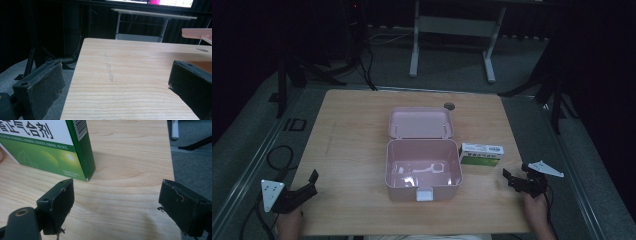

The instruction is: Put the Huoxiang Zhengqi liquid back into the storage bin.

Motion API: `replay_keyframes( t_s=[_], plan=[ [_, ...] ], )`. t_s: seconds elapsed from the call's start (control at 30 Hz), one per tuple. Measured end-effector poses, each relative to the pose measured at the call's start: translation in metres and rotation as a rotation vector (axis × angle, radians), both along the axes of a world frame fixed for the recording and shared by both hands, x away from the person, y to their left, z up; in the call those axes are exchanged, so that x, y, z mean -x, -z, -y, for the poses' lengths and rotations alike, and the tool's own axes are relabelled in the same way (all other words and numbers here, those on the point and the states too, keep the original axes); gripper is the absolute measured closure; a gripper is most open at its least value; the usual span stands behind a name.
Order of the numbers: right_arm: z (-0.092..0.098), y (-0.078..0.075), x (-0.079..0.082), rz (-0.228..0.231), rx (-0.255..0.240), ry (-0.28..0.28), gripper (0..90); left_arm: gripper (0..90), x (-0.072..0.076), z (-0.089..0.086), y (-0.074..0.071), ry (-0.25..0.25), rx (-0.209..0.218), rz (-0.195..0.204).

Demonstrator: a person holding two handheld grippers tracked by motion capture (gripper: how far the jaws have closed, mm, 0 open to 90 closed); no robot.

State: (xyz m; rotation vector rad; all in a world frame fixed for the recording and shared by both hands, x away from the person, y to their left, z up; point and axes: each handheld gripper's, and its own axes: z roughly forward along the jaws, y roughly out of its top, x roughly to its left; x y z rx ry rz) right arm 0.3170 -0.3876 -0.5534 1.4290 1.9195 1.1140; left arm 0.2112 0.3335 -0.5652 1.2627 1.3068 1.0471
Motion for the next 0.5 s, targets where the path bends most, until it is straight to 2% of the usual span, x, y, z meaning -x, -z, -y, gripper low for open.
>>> replay_keyframes(
  t_s=[0.17,0.4,0.43,0.5],
  plan=[
    [0.0007,0.0002,-0.0008,-0.011,-0.008,0.002,12.8,0.3,-0.0001,0.0002,0.0,0.0,0.0,0.0],
    [-0.0071,0.0005,-0.003,-0.056,0.075,-0.016,13.0,0.3,0.0,-0.0002,0.0,0.003,0.001,-0.001],
    [-0.0073,0.0002,-0.004,-0.073,0.073,-0.018,13.0,0.3,0.0,-0.0003,0.0,0.004,0.001,0.0],
    [-0.0049,-0.002,-0.0083,-0.125,0.028,-0.062,12.3,0.2,0.0001,-0.0004,0.0,0.008,0.001,0.001]
  ],
)
